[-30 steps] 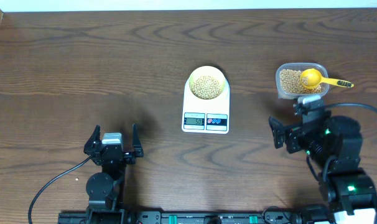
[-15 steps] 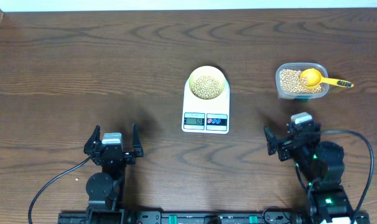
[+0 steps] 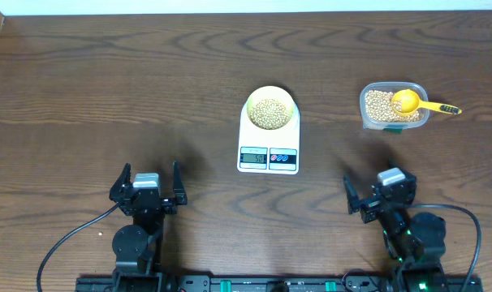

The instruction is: Scoop item into bowl and weigh 50g on scale

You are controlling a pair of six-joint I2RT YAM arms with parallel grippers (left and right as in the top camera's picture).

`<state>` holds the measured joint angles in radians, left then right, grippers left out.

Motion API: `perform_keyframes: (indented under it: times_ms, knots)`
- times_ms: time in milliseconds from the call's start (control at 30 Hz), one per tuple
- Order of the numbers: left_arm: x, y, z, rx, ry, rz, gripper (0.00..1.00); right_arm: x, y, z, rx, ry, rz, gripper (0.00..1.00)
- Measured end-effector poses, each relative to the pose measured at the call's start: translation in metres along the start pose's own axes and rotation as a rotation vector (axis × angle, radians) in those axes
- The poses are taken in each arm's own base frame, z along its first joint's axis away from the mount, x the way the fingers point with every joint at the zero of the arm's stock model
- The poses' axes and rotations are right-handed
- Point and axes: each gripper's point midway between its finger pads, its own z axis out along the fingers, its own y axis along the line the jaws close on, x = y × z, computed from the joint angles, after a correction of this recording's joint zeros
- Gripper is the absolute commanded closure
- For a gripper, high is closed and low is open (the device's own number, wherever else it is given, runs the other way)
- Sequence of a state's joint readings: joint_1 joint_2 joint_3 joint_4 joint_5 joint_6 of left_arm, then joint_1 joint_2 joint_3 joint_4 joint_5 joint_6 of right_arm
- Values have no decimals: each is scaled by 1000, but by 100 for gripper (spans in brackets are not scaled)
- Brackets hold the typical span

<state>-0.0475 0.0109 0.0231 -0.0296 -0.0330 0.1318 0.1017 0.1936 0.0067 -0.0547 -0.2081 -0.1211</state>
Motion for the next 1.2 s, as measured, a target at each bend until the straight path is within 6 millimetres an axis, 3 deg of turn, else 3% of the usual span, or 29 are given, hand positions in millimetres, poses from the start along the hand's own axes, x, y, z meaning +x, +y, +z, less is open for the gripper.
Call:
perform_keyframes:
  times_ms: [267, 1200]
  knots:
    - [0, 0, 0, 0, 0, 0, 2, -37, -3, -14, 26, -169, -36, 1]
    - [0, 0, 0, 0, 0, 0, 2, -37, -15, -15, 87, -165, -29, 1]
